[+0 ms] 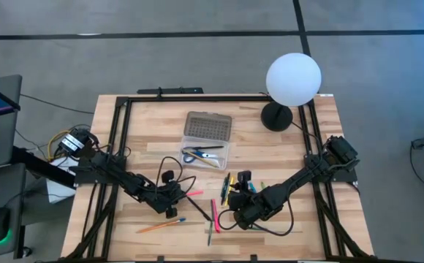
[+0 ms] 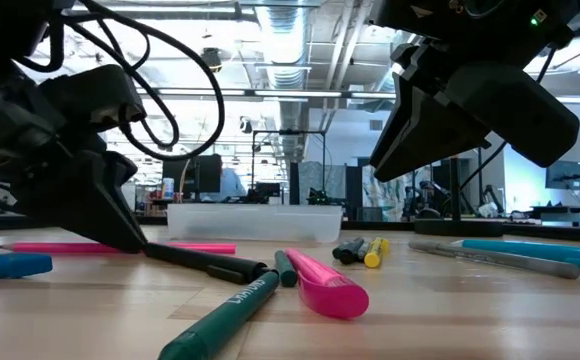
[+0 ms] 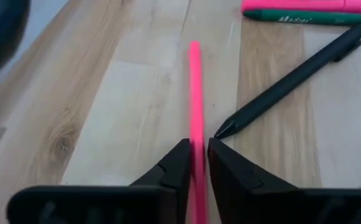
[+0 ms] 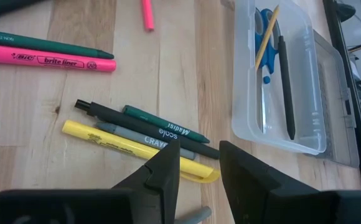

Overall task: Pick & place school supplies into a supply box
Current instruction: Put the pink pencil into the gray supply box

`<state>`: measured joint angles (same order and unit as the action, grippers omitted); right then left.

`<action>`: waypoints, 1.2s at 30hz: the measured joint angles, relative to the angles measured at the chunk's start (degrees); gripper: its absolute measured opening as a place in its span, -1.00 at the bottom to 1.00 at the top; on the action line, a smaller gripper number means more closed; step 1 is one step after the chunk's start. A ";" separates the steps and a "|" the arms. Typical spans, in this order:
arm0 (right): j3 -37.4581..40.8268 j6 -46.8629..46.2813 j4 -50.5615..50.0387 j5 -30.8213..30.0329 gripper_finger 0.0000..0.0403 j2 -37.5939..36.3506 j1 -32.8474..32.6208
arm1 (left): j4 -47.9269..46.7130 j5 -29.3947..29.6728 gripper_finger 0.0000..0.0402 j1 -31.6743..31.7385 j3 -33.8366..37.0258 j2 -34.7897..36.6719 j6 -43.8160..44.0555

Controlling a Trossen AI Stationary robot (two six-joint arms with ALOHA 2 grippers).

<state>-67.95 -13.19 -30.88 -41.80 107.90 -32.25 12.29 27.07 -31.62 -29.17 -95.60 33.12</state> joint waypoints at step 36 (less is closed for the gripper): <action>-0.02 -0.44 0.51 1.27 -0.46 0.00 0.02 | -38.86 -5.31 -0.49 -11.00 -5.90 8.53 23.89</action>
<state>-67.96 -13.63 -30.37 -40.53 107.90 -32.23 -26.56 21.76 -42.61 -35.07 -87.07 57.01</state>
